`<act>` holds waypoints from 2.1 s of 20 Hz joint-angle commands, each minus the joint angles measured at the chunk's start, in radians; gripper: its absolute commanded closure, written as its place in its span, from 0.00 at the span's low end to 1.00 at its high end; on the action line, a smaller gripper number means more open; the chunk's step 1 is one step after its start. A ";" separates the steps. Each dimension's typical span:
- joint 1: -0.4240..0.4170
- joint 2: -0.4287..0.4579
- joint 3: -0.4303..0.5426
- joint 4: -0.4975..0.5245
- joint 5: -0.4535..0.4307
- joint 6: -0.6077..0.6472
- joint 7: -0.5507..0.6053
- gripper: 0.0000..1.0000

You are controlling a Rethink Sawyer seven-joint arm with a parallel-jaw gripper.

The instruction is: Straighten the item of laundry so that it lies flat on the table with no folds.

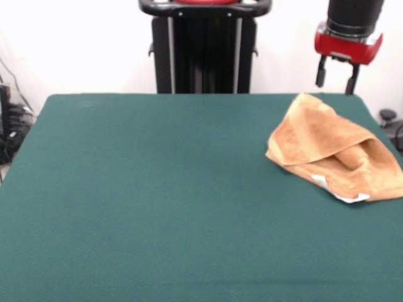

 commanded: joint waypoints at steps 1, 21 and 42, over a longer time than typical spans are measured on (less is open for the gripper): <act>-0.020 0.024 0.080 -0.002 0.018 0.049 0.202 0.00; -0.136 0.184 -0.017 -0.205 -0.205 -0.031 0.127 0.00; -0.060 0.410 -0.020 -0.238 -0.123 -0.337 0.212 0.00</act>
